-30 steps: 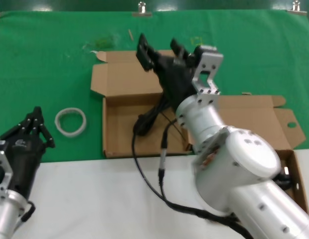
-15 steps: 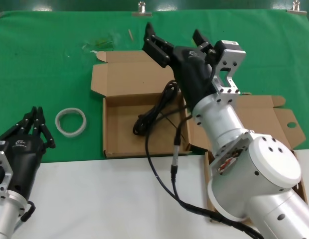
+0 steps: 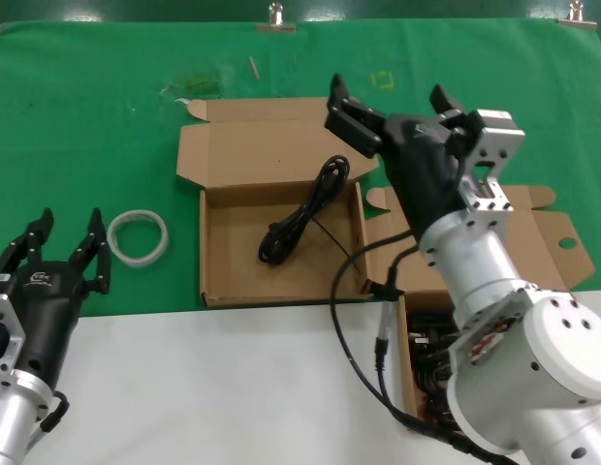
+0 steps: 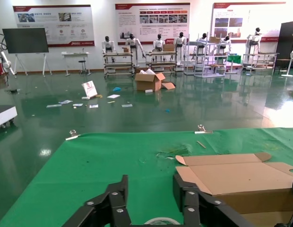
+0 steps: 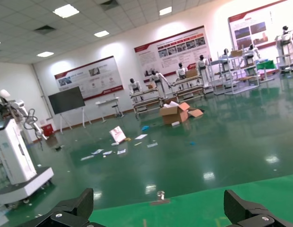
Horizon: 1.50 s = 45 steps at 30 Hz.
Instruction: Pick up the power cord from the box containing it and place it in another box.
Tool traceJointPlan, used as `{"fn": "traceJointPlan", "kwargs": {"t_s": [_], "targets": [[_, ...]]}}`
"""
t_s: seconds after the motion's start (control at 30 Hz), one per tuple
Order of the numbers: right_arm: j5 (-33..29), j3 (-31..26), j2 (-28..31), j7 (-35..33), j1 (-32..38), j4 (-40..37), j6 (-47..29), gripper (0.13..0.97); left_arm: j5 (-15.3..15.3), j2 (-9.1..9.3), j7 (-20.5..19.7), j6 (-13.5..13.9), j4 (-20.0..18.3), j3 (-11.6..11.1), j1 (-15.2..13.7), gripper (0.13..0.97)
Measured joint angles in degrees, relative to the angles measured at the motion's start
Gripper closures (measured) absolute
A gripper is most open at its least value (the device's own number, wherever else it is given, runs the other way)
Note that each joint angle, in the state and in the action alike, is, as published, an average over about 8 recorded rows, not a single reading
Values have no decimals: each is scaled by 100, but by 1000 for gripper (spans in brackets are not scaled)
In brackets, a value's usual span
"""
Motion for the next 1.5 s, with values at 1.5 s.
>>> {"fn": "traceJointPlan", "kwargs": {"t_s": [1.5], "targets": [[-1979, 2013, 549, 566, -1859, 291, -1302, 129, -1, 0, 2, 0, 0, 0, 0, 853]]}}
